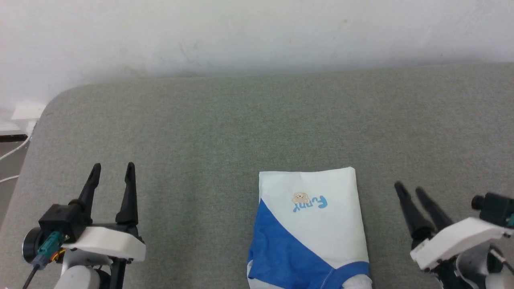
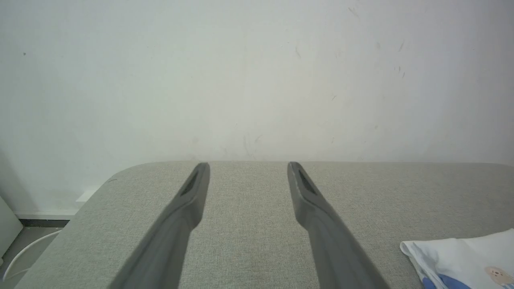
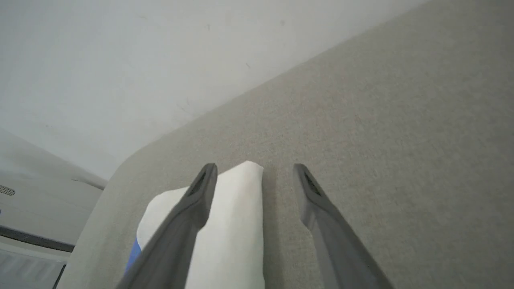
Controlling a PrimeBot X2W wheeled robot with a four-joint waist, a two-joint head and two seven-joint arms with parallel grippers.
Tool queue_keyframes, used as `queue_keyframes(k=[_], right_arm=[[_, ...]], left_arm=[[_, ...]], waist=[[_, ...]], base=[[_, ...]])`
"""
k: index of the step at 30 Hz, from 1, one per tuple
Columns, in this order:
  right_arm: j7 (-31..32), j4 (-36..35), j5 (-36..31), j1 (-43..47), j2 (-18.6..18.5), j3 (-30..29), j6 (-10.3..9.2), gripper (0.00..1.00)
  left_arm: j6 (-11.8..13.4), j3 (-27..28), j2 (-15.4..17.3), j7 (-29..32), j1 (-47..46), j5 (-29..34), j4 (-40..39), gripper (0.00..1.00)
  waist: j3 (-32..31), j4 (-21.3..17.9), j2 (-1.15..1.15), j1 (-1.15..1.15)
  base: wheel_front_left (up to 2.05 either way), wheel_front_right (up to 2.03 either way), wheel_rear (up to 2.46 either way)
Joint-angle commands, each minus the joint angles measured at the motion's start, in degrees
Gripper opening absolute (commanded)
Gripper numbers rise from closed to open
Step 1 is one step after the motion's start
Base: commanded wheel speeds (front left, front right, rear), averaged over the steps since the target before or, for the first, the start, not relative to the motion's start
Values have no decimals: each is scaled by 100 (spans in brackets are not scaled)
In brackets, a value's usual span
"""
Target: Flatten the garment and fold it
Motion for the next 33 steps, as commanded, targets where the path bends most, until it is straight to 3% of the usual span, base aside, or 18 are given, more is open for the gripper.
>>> queue_keyframes(k=[1, 12, 18, 19, 20, 21, 22, 26, 29, 33], right_arm=[[18, 39, 53, 33, 14, -5, -4, 100], [1229, 1673, 1725, -244, 14, 348, -4, 100], [1880, 2135, 1598, -492, 15, 661, -4, 100], [1944, 2176, 1541, -538, 15, 673, -4, 94], [1973, 2204, 1471, -587, 15, 671, -4, 48], [1997, 2215, 1382, -633, 15, 680, -4, 21], [2032, 2210, 1282, -668, 15, 699, -4, 0], [2280, 1915, 710, -783, 15, 781, -4, 0], [2488, 1417, -202, -953, 3, 966, -4, 0], [2798, 759, -1287, -1356, -441, 1598, -4, 0]], left_arm=[[26, 3, 25, -1, 74, -12, -14, 100], [33, -75, 3, 6, 56, -39, -16, 100], [43, -82, 26, 5, 72, -59, -10, 100], [40, -83, 28, 3, 72, -63, -3, 100], [38, -86, 28, 2, 68, -66, 4, 100], [39, -93, 24, 1, 68, -65, 5, 100], [42, -101, 20, -1, 71, -64, 5, 100], [72, -84, 35, -5, 119, -81, -17, 100], [99, -44, 69, -8, 159, -92, -68, 100], [146, -14, 121, 10, 205, -79, -237, 100]], waist=[[4, 2, 0, 1], [-17, 113, 0, 1], [-18, 167, 0, 1], [-16, 175, 0, 1], [-15, 184, 0, 1], [-15, 193, 0, 1], [-17, 198, 0, 1], [4, 135, 0, 1], [63, -29, 0, 1], [217, -389, 0, 1]], base=[[0, 0, 0], [0, 0, 0], [0, 0, 0], [0, 0, 0], [0, 0, 0], [0, 0, 0], [0, 0, 0], [0, 0, 0], [0, 0, 0], [0, 0, 0]])
